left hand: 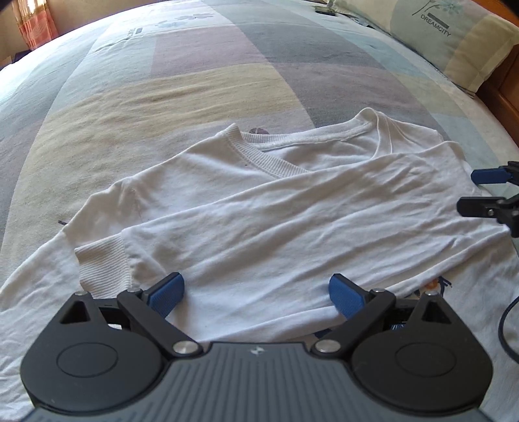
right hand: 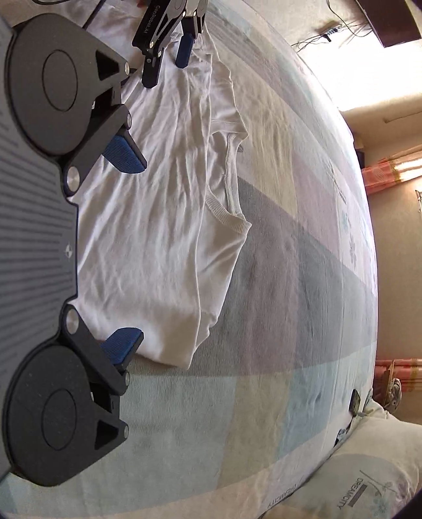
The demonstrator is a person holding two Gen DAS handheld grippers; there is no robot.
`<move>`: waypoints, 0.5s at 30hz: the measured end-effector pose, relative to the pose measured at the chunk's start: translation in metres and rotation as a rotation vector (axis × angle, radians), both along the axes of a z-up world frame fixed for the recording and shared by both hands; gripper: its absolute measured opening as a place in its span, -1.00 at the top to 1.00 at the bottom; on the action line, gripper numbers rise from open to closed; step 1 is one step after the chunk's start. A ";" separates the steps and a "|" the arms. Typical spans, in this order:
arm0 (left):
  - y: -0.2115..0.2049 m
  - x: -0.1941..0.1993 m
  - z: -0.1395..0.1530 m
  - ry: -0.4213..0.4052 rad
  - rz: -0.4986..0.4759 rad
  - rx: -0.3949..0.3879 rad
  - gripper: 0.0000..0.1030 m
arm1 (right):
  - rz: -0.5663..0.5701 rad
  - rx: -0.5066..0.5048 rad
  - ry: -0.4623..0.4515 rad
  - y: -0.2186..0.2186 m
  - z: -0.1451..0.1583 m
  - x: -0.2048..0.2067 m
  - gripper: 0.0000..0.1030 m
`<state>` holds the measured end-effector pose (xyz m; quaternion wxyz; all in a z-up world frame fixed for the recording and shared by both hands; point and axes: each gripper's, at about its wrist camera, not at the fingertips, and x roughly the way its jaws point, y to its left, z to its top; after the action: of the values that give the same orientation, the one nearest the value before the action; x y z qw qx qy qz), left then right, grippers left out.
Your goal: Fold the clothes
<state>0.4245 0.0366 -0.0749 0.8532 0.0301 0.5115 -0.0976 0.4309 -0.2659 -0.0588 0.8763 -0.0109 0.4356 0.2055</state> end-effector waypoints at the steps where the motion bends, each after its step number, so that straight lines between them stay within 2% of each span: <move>1: 0.001 0.000 0.004 -0.011 0.005 0.007 -0.86 | -0.003 -0.036 0.019 0.007 -0.008 0.007 -1.00; 3: 0.005 -0.001 0.013 -0.045 0.007 0.000 -0.86 | -0.029 -0.116 0.044 0.018 -0.022 0.020 -1.00; 5: 0.008 -0.004 0.018 -0.072 -0.007 -0.012 -0.86 | -0.018 -0.099 0.010 0.022 -0.012 0.018 -1.00; 7: 0.007 -0.004 0.013 -0.063 -0.030 0.013 -0.87 | 0.017 -0.099 -0.033 0.028 0.001 0.006 -1.00; 10: 0.004 -0.009 -0.004 -0.033 -0.068 0.079 -0.88 | 0.097 -0.149 -0.040 0.043 0.000 -0.018 -1.00; 12: 0.006 -0.014 -0.004 -0.062 -0.083 0.074 -0.88 | 0.111 -0.196 0.016 0.048 -0.017 -0.029 -1.00; 15: 0.007 -0.018 0.005 -0.091 -0.100 0.069 -0.88 | 0.097 -0.220 -0.012 0.050 -0.019 -0.043 -1.00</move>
<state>0.4061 0.0432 -0.0698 0.8680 0.0893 0.4731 -0.1211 0.3876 -0.2158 -0.0775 0.8615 -0.1291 0.4491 0.1987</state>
